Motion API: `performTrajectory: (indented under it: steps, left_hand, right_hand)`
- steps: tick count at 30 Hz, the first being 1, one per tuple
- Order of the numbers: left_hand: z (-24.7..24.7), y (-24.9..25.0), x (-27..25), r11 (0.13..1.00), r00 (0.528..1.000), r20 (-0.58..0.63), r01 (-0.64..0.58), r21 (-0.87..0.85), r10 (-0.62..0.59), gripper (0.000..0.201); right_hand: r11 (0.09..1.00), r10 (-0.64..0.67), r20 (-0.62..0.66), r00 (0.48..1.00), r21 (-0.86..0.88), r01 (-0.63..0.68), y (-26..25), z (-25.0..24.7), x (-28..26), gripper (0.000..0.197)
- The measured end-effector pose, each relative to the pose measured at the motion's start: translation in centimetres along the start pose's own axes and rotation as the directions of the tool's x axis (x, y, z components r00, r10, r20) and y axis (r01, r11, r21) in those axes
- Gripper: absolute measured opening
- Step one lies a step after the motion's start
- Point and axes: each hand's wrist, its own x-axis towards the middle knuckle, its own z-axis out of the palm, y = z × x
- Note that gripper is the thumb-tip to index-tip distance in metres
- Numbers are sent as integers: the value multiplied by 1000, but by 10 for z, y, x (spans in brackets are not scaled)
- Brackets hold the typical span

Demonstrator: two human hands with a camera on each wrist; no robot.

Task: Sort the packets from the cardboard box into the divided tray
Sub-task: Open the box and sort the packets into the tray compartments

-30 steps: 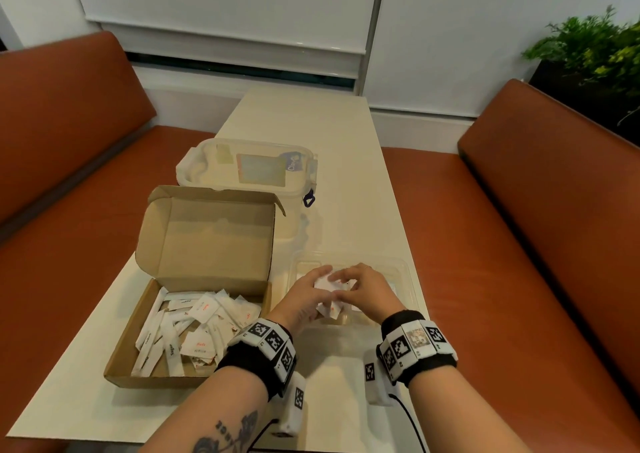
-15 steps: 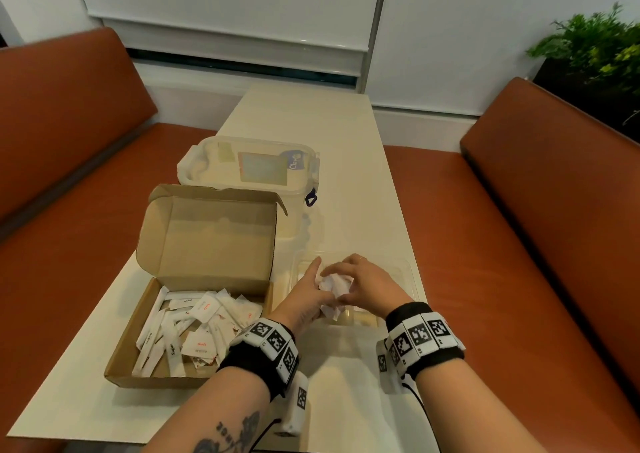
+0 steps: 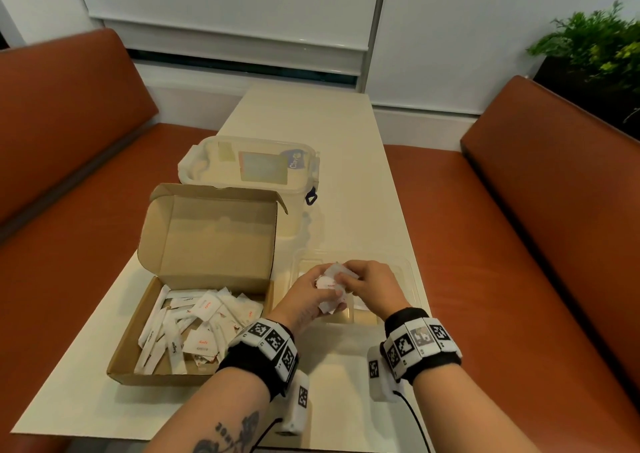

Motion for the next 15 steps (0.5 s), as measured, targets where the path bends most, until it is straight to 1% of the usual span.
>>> performTrajectory:
  steps: [2, 3, 5, 7, 9, 10, 13, 15]
  left_hand:
    - [1, -1, 1, 1000, 999, -40, -4, -7, 4, 42]
    - [2, -1, 2, 1000, 998, -61, -12, -9, 11, 40]
    - [3, -1, 2, 999, 994, -106, -33, -31, 30, 36]
    - [3, 0, 1, 996, 988, -148, -46, -75, 35, 36]
    - [3, 0, 1, 994, 985, -170, -54, -95, 37, 38]
    - [3, 0, 2, 994, 984, -173, -58, -94, 41, 38]
    - [4, 0, 2, 993, 983, -177, -72, -93, 54, 38]
    - [4, 0, 2, 993, 982, -181, -75, -91, 58, 39]
  right_hand:
    - [995, 22, 10, 1000, 96, -23, 1, 0, -1, 22]
    - [994, 29, 1, 1000, 106, -29, 2, -2, -1, 25]
    - [995, 51, -64, 997, 85, -46, 7, -7, 0, 28]
    - [997, 77, -141, 987, 6, -77, 17, -17, 1, 26]
    - [984, 105, -164, 981, -124, -126, 26, -25, 0, 13]
    - [973, 119, -150, 981, -180, -146, 30, -27, -1, 6]
    - [941, 149, -66, 987, -297, -162, 33, -23, -1, 6]
    - [925, 139, -32, 990, -353, -141, 33, -17, 2, 4]
